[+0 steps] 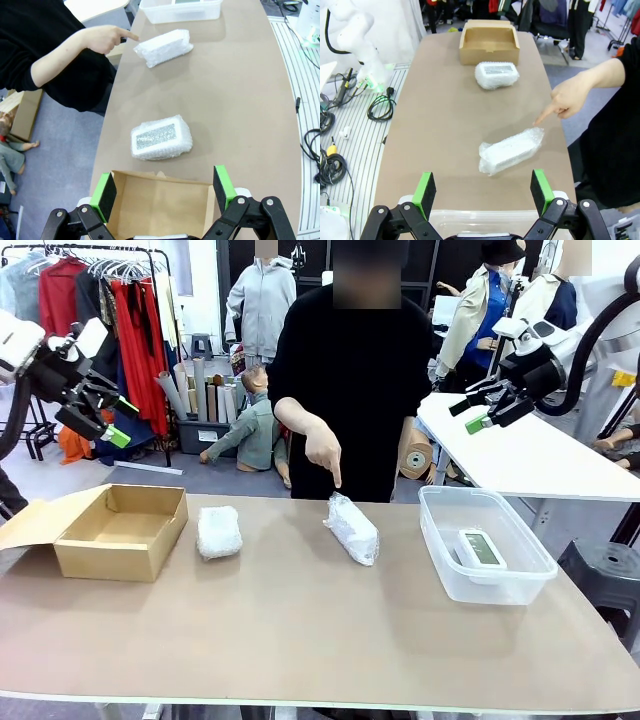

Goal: Separate and place wrapped and unwrapped clocks.
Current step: Pick up the Digital clock indicated by the person.

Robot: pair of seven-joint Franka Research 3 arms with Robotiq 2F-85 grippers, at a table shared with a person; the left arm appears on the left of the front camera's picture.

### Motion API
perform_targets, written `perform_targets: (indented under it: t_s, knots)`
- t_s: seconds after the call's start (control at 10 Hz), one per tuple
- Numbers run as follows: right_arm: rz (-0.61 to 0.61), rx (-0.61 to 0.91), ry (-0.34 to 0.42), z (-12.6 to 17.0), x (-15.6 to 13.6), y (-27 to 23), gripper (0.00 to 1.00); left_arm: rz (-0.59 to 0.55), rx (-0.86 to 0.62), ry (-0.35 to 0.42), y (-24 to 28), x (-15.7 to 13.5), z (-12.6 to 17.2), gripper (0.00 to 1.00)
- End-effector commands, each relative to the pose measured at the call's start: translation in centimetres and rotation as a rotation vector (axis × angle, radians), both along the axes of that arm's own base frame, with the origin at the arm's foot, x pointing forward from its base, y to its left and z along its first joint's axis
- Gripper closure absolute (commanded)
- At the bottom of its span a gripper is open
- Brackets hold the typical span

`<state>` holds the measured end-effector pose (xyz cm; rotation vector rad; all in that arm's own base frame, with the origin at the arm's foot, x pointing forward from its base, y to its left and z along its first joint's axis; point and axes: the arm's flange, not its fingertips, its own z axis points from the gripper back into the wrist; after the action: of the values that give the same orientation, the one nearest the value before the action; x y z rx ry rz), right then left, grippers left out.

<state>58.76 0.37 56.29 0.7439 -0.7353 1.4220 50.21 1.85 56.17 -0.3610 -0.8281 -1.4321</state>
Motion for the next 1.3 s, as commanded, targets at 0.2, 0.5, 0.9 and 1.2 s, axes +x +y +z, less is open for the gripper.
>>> perform_targets:
  t_s: [0.2,0.5,0.9,1.2]
  knots:
    - [0.0,0.009,0.001,0.0,0.0,0.1,0.0,-0.001,-0.003,-0.001,0.0,0.0,0.0,0.0]
    - [0.0,0.009,0.001,0.0,0.0,0.1,0.0,-0.025,0.068,0.094,-2.0,0.0,1.2,0.0]
    - [0.0,0.009,0.001,0.0,0.0,0.1,0.0,0.231,0.205,0.26,-8.8,-1.0,4.3,0.0]
    - [0.0,0.009,0.001,0.0,0.0,0.1,0.0,0.342,0.277,0.278,-15.2,-1.7,3.0,0.0]
